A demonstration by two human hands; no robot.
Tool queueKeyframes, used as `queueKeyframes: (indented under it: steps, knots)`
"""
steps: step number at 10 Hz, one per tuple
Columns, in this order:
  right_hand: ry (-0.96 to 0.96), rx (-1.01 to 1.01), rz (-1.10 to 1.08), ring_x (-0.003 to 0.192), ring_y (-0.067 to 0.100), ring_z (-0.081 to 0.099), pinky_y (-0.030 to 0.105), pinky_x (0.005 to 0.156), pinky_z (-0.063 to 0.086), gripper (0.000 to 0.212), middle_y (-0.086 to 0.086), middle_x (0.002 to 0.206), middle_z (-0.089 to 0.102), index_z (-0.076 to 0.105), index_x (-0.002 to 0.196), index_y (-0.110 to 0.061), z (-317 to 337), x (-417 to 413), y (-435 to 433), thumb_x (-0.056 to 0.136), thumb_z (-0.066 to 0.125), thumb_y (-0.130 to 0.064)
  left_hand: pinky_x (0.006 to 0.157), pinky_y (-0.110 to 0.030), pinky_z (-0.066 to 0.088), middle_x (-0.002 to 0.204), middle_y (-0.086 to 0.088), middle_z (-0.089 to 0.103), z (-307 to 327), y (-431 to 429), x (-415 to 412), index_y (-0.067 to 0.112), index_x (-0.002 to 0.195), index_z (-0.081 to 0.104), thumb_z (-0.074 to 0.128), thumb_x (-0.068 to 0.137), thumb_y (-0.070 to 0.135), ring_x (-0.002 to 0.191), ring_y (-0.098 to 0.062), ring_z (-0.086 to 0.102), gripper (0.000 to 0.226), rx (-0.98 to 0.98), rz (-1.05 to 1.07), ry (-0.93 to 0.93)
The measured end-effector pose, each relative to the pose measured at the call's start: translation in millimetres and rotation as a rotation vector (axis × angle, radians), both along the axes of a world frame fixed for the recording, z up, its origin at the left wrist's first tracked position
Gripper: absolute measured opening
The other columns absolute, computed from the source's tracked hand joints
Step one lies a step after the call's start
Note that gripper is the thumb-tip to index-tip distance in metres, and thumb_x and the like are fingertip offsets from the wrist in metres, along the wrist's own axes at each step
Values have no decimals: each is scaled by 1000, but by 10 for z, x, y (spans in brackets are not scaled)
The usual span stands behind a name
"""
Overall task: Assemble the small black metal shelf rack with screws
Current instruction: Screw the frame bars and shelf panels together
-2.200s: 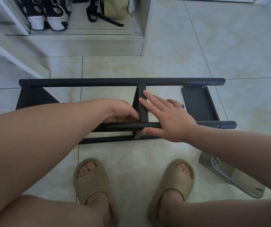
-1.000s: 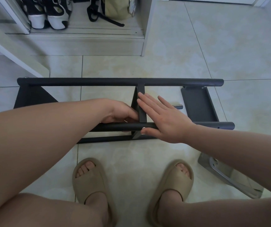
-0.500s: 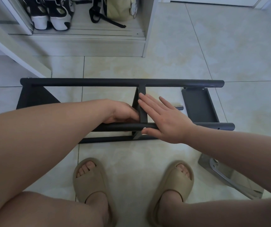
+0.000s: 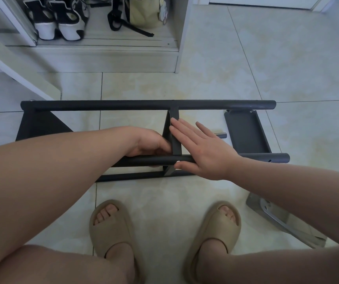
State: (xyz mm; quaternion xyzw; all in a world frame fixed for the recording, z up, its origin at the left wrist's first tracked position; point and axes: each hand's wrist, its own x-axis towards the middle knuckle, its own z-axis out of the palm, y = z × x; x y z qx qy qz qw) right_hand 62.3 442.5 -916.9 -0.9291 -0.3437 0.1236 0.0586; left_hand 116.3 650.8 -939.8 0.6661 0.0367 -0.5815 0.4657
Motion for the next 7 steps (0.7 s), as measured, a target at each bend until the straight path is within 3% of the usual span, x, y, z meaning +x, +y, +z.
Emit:
queueKeyframes:
  steps: [2,4,6,7]
  knots:
    - [2,-1,1,155,11,-11,41,127,-1,88,-5,169,-12,1,163,-17,-4,2,0,96,27,-68,69,-29,47,82,-2,69,29,28,8,15,101,71,54,96,18,70,-15,60,18,-1,-5,49]
    - [7,-2,-2,155,10,-12,41,127,-1,88,-5,169,-12,1,163,-17,4,1,-5,96,27,-68,62,-27,46,72,-2,67,21,-16,-9,13,96,70,56,94,12,60,-13,60,13,15,-4,-45]
    - [3,5,-3,155,10,-11,41,127,-1,88,-5,169,-12,3,163,-16,10,2,1,96,29,-68,78,-31,48,93,-6,71,50,21,7,12,109,71,54,95,12,80,-19,63,23,5,0,36]
    - [4,4,-2,155,10,-11,41,127,-1,88,-5,169,-12,2,163,-16,5,3,2,96,28,-68,66,-28,47,82,-2,69,52,-1,-10,14,102,71,55,96,17,68,-15,61,17,27,15,3]
